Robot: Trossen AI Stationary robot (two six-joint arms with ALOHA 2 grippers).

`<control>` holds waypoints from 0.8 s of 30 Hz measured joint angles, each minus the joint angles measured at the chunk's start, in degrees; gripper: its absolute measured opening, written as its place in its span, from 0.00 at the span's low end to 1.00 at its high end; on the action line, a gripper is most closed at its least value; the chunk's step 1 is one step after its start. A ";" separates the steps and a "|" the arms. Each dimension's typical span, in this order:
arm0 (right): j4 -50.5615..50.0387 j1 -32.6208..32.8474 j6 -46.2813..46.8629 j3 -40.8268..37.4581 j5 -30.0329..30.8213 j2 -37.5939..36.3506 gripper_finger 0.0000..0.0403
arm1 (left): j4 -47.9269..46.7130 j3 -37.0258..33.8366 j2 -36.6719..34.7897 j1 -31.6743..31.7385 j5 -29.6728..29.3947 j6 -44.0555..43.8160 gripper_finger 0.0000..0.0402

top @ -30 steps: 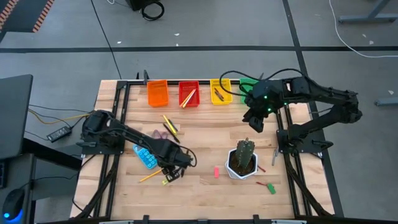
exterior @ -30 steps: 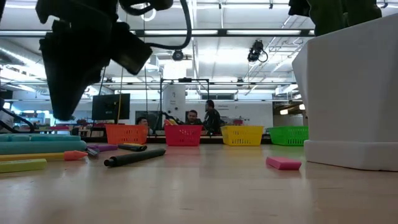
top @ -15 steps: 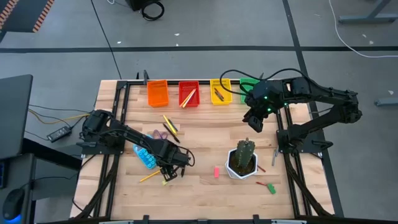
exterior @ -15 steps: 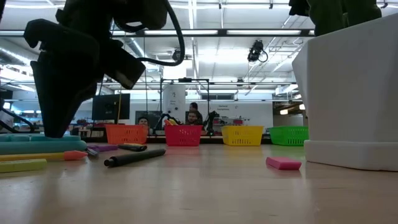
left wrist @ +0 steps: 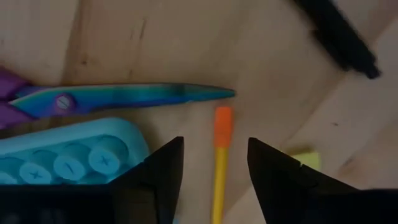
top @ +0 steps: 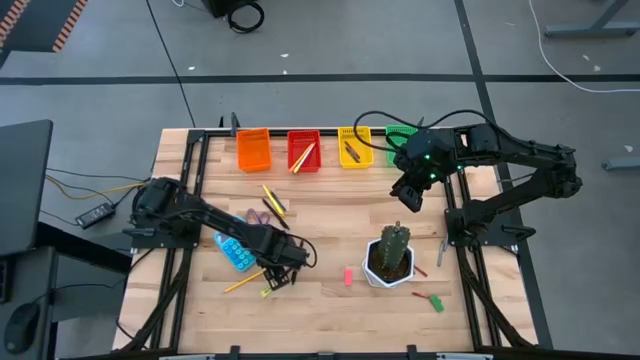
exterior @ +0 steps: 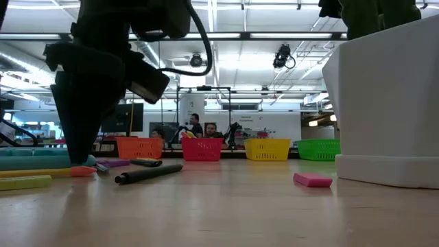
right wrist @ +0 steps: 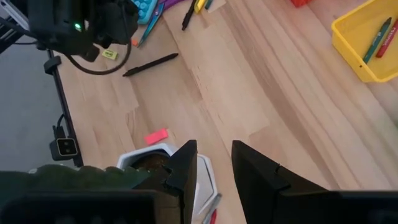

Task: Sort crayons/erasers/pens/pencils in bins
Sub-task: Put the yellow pencil into the red bin

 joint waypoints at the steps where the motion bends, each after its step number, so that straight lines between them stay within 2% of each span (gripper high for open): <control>1: 0.00 0.00 0.31 0.00 0.02 0.00 0.27 | 0.37 0.00 0.40 0.00 0.23 0.12 0.44; 11: -0.02 0.15 2.47 0.00 0.04 0.00 0.27 | 1.25 0.28 3.84 0.00 0.91 0.66 0.43; 24: -0.02 0.15 3.86 0.00 1.09 0.00 0.27 | 1.46 0.22 4.18 0.26 0.50 1.36 0.40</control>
